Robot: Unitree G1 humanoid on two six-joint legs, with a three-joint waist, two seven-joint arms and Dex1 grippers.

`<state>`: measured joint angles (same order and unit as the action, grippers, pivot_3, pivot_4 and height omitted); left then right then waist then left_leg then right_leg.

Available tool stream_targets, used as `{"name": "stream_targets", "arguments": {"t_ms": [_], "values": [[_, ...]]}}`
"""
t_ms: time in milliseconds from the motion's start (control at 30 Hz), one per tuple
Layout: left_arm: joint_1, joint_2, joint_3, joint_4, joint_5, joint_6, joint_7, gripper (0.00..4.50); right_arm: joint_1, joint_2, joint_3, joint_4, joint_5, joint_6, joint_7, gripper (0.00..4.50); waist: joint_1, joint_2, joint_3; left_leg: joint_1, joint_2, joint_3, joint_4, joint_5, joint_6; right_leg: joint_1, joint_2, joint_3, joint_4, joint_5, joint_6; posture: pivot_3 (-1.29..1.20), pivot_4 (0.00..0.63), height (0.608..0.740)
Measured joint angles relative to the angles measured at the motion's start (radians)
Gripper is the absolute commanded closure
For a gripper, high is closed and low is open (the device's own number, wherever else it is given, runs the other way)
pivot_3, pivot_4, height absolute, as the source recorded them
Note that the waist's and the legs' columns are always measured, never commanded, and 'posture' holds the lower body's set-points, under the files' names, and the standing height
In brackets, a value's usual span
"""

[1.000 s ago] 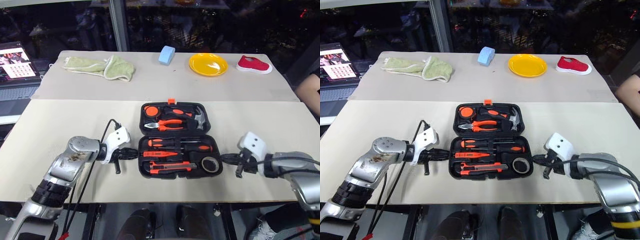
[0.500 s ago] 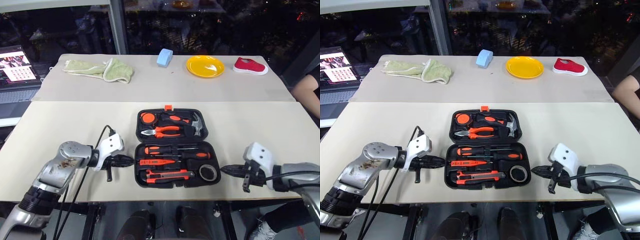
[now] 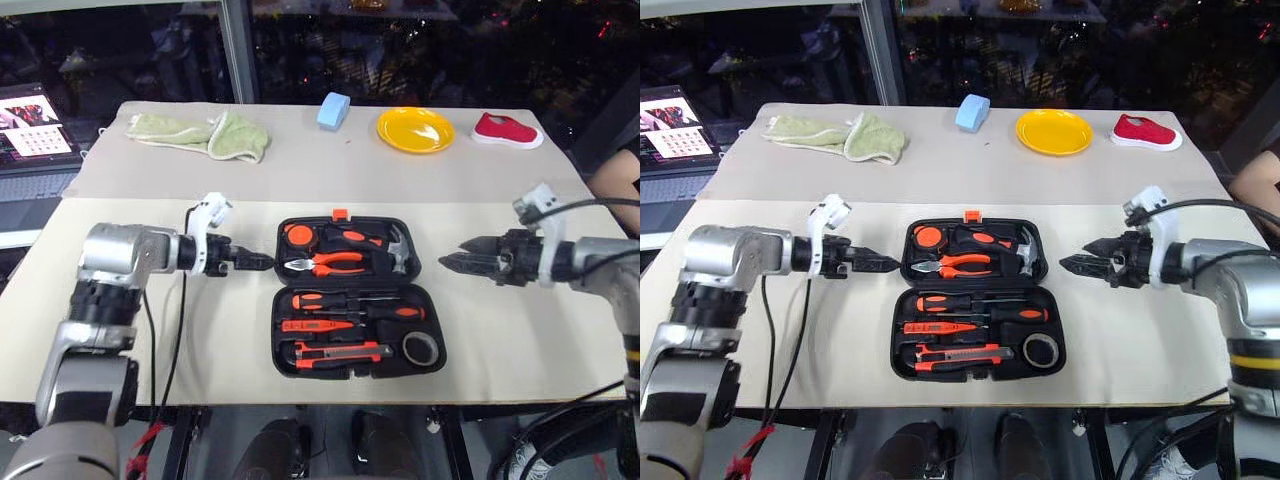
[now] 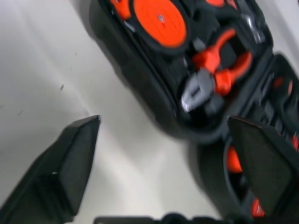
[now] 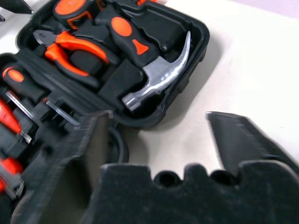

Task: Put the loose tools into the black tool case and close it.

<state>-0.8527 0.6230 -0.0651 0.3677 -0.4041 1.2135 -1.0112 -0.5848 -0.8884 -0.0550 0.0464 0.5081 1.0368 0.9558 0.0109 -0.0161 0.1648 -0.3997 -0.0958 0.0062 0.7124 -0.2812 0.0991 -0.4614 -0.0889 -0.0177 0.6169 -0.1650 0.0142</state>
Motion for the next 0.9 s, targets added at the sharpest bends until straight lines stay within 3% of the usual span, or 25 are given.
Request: {"name": "stream_targets", "arguments": {"t_ms": [167,433,533,767,900], "values": [[-0.032,-0.046,-0.031,0.060,0.002,0.009,0.007,0.00,-0.123,0.057,0.082,0.186,-0.054,0.012,-0.014,0.10,-0.003,0.000,0.000,-0.001,0.000,0.000,-0.001,0.000,-0.002,-0.001,0.000,-0.003,-0.005,0.000,0.000,0.00,0.150,0.732],[-0.052,-0.061,-0.047,0.119,0.016,-0.035,0.018,0.00,-0.205,0.143,0.140,0.292,-0.099,0.005,-0.018,0.10,-0.005,0.000,0.000,0.001,0.000,0.000,0.000,-0.001,-0.011,0.001,-0.001,0.000,-0.004,0.000,0.000,0.00,0.150,0.732],[-0.064,-0.070,-0.048,0.146,0.019,-0.046,0.019,0.70,-0.225,0.155,0.166,0.312,-0.117,0.000,-0.015,0.82,-0.003,0.000,0.000,0.001,0.000,-0.001,0.000,-0.002,-0.011,0.001,-0.001,0.000,-0.003,0.000,-0.001,0.00,0.150,0.732],[-0.071,-0.084,-0.061,0.174,0.020,-0.052,0.007,3.18,-0.230,0.170,0.198,0.376,-0.161,-0.052,0.005,3.19,-0.005,0.000,0.000,0.000,0.000,-0.001,0.000,-0.001,-0.010,0.000,-0.001,0.000,-0.002,0.000,-0.001,0.00,0.150,0.732],[-0.071,-0.081,-0.065,0.165,0.021,-0.053,0.005,3.70,-0.238,0.175,0.202,0.380,-0.171,-0.068,0.026,4.49,-0.005,0.000,0.000,0.001,0.000,-0.001,0.000,-0.001,-0.010,0.001,-0.001,0.000,-0.002,0.000,-0.001,0.00,0.150,0.732]]}}
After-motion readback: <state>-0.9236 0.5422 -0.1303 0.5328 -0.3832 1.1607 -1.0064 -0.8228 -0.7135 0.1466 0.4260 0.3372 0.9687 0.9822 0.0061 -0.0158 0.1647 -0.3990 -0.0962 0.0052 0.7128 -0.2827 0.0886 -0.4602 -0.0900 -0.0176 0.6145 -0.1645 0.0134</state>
